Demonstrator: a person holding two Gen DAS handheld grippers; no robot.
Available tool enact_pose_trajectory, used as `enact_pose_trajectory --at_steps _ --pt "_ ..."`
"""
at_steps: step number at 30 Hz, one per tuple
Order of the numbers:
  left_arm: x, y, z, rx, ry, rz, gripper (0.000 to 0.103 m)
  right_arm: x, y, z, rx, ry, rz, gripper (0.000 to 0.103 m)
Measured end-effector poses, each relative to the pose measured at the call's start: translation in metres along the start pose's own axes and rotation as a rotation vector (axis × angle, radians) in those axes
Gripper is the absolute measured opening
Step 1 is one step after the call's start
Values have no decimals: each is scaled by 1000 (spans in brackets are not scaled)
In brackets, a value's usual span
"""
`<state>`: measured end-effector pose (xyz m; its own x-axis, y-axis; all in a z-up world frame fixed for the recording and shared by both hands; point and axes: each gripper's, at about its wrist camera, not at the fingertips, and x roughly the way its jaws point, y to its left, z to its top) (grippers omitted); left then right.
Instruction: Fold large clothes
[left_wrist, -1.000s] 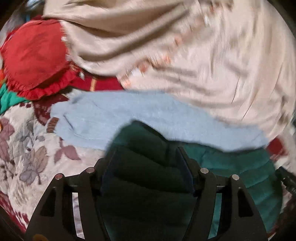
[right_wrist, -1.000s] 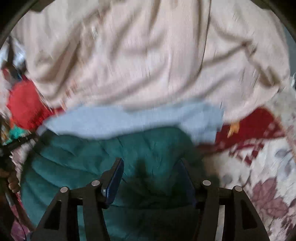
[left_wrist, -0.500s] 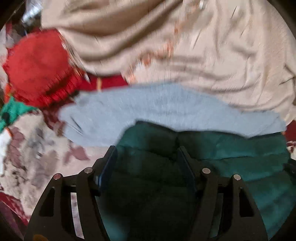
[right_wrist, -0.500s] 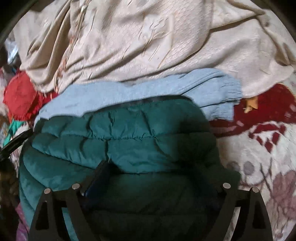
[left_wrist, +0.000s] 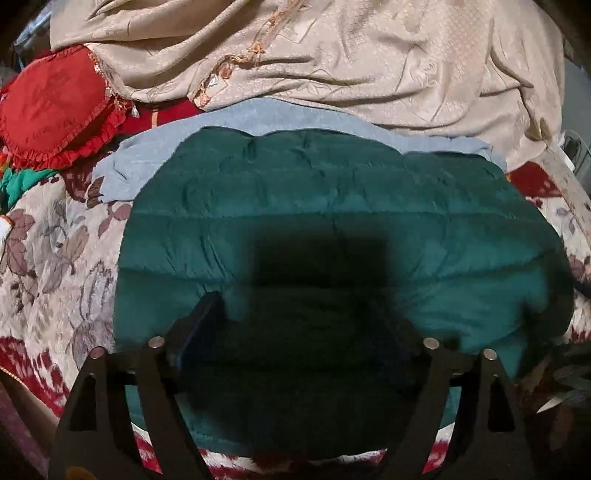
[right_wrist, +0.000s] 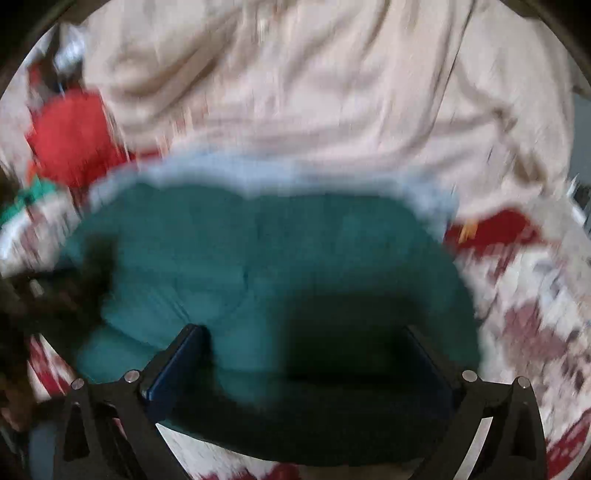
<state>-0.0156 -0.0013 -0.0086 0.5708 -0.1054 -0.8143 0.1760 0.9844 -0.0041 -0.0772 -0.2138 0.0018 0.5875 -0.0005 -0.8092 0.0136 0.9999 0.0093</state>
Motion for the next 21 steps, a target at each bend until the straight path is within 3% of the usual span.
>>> enact_pose_trajectory --at_steps 3,8,13,18,21 --pt "5 5 0 -21 28 5 102 0 -4 1 21 -5 20 103" --pt "13 23 0 -92 64 -89 103 -1 -7 -3 58 -31 23 103" --pt "15 23 1 -105 64 -100 103 -2 -6 -5 41 -39 23 103" --pt "13 9 0 -37 59 -8 103 -6 3 -2 -23 -38 -30 103" --pt "-8 9 -6 -54 50 5 103 -40 -1 -5 41 -63 0 103"
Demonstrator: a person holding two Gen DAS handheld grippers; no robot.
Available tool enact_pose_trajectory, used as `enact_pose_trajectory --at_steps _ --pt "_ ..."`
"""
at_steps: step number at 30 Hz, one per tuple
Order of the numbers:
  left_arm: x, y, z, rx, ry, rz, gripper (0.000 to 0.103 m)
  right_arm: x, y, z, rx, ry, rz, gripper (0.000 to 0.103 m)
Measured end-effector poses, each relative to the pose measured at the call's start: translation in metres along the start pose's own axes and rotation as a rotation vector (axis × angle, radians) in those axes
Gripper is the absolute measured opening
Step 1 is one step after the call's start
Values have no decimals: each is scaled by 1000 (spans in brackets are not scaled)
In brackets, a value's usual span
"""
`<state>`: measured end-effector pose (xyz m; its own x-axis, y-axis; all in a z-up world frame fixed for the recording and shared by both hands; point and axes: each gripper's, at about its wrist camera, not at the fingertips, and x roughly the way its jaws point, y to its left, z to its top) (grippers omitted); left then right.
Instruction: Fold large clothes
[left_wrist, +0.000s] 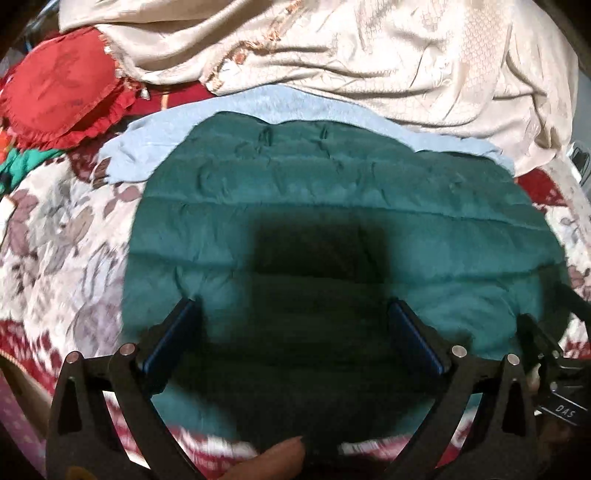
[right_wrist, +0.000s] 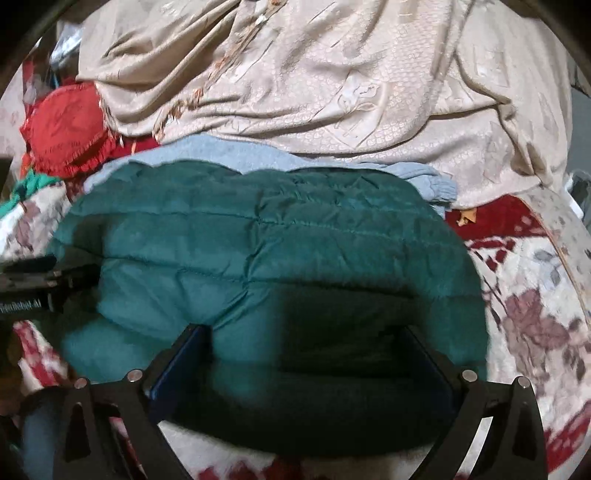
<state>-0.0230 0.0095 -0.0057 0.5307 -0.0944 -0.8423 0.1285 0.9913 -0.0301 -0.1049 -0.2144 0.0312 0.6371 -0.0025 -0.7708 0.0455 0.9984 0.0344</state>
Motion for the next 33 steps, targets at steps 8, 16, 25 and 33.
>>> enact_pose_trajectory --at_steps 8,16,25,33 --pt "-68 5 -31 -10 -119 45 103 -70 0 -33 70 -47 -27 103" --pt "-103 19 -49 -24 -173 19 103 -112 -5 -40 73 -69 -56 103" --pt "-138 23 -63 -5 -257 27 103 -138 5 -49 54 -84 -53 103" --pt "-145 20 -74 -1 -263 19 103 -151 15 -51 34 -109 -47 103"
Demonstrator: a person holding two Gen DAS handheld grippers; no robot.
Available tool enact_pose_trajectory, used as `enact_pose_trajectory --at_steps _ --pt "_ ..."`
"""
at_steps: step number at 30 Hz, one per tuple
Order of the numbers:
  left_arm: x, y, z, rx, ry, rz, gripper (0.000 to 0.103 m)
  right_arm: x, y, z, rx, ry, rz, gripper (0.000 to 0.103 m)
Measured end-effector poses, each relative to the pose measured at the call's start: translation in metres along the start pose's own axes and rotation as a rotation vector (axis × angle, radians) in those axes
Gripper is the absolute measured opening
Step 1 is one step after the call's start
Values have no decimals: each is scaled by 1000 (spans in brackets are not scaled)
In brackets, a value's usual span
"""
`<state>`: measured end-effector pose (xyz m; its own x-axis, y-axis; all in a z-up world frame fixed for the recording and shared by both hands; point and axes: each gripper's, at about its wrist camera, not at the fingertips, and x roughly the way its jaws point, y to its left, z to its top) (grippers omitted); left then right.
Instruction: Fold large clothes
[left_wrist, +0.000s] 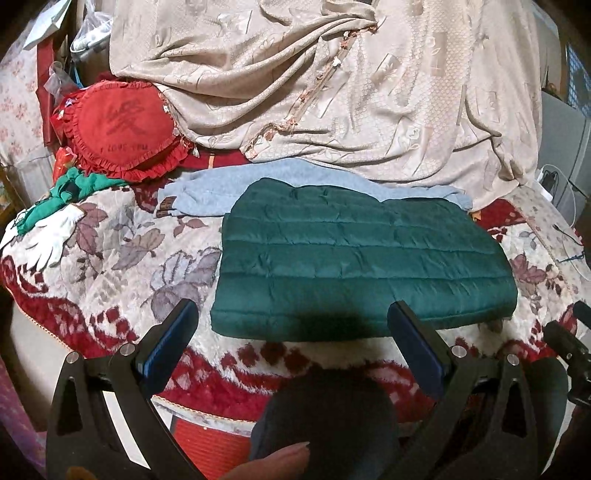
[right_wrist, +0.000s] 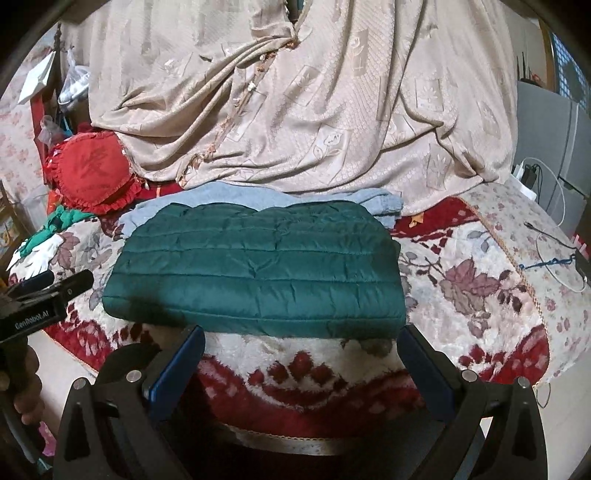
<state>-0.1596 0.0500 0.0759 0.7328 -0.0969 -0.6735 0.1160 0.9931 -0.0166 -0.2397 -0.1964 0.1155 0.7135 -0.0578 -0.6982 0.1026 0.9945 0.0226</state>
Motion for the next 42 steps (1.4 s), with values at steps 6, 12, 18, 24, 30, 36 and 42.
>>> enact_pose_trajectory --at_steps 6,12,18,24,30,36,42 --pt "-5 -1 0 3 -12 6 103 -2 1 0 0 -2 0 103" --pt "-8 -5 -1 16 -23 4 103 -2 1 -2 5 1 0 103" --pt "-8 -10 -3 27 -26 1 103 1 0 -4 0 6 -8 103" --pt "-7 -12 -8 26 -15 -12 103 -1 5 -5 8 -5 -36 103" --pt "-6 -16 -10 30 -8 -15 103 -2 6 -6 -1 -11 -38 103" --pt "-3 -17 -12 26 6 -27 103 -3 3 -7 9 -15 -37 103" --pt "-7 -20 -15 39 -19 -45 103 -1 0 -8 19 -11 -38 103"
